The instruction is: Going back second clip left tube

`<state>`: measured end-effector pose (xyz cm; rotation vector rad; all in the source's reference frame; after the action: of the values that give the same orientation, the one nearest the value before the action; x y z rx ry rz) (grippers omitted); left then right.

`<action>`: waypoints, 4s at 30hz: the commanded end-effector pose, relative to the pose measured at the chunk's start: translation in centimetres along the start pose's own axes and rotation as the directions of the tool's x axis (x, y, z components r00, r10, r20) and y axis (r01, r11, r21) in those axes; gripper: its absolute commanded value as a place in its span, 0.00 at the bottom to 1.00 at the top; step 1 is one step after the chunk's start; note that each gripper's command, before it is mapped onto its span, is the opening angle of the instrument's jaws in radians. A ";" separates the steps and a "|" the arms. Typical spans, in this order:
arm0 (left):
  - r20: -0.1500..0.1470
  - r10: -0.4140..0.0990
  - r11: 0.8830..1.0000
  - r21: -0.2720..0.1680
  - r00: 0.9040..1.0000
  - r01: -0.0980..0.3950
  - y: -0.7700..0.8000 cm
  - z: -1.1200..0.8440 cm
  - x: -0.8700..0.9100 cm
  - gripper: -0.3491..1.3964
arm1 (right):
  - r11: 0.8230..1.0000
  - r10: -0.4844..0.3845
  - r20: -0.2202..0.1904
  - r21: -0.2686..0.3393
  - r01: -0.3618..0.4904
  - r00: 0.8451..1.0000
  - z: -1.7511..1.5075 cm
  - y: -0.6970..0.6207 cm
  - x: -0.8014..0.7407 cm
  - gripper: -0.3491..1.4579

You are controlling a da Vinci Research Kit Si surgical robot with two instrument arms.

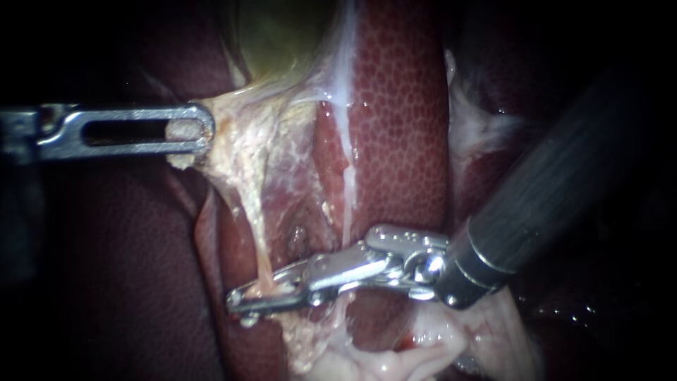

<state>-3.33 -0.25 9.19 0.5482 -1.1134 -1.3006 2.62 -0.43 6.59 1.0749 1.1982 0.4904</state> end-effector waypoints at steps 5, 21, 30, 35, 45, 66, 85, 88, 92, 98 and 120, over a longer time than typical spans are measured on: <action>0.000 0.000 1.000 0.000 1.000 0.000 0.00 0.00 0.00 0.00 | 1.000 0.006 0.000 0.000 -0.006 1.000 0.00 0.00 0.00 0.00; 0.001 0.000 1.000 -0.001 1.000 0.000 0.00 0.00 0.01 0.00 | 0.993 -0.109 -0.032 -0.048 0.107 0.994 0.01 0.04 0.17 0.49; 0.001 0.001 1.000 -0.001 1.000 -0.001 0.00 0.00 0.02 0.00 | 0.981 -0.154 -0.053 -0.126 0.147 0.987 -0.19 0.09 0.22 0.52; 0.001 0.001 1.000 -0.001 1.000 -0.001 0.00 0.00 0.02 0.00 | 0.981 -0.153 -0.055 -0.127 0.145 0.987 -0.40 0.09 0.24 0.52; 0.001 0.001 1.000 -0.001 1.000 -0.001 0.01 0.00 0.02 0.00 | 0.981 -0.157 -0.054 -0.125 0.149 0.986 -0.55 0.04 0.21 0.52; 0.001 0.001 1.000 -0.001 1.000 -0.001 0.00 0.00 0.02 0.00 | 0.977 -0.165 -0.058 -0.145 0.155 0.985 -0.25 -0.12 0.23 0.52; 0.000 0.001 1.000 0.000 1.000 -0.001 0.00 -0.02 0.02 0.00 | 0.967 -0.216 -0.049 -0.146 0.207 0.975 -0.70 -0.11 0.20 0.52; 0.000 0.001 1.000 0.000 1.000 -0.001 0.00 -0.02 0.02 0.00 | 0.962 -0.237 -0.046 -0.147 0.228 0.970 -0.91 -0.17 0.22 0.52; 0.001 0.001 1.000 -0.001 1.000 -0.001 0.00 -0.01 0.02 0.00 | 0.956 -0.262 -0.043 -0.151 0.253 0.964 -1.22 -0.30 0.31 0.52; 0.001 0.001 1.000 -0.001 1.000 -0.001 0.00 0.00 0.02 0.00 | 0.941 -0.301 -0.040 -0.175 0.290 0.953 -1.72 -0.57 0.57 0.52; 0.005 0.007 1.000 -0.004 1.000 -0.007 0.10 0.13 0.11 0.00 | 0.920 -0.359 -0.044 -0.187 0.345 0.932 -2.09 -1.01 0.84 0.52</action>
<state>-3.42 -0.31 9.39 0.5370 -1.1147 -1.2987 0.78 0.64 5.32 0.6724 1.3562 0.3502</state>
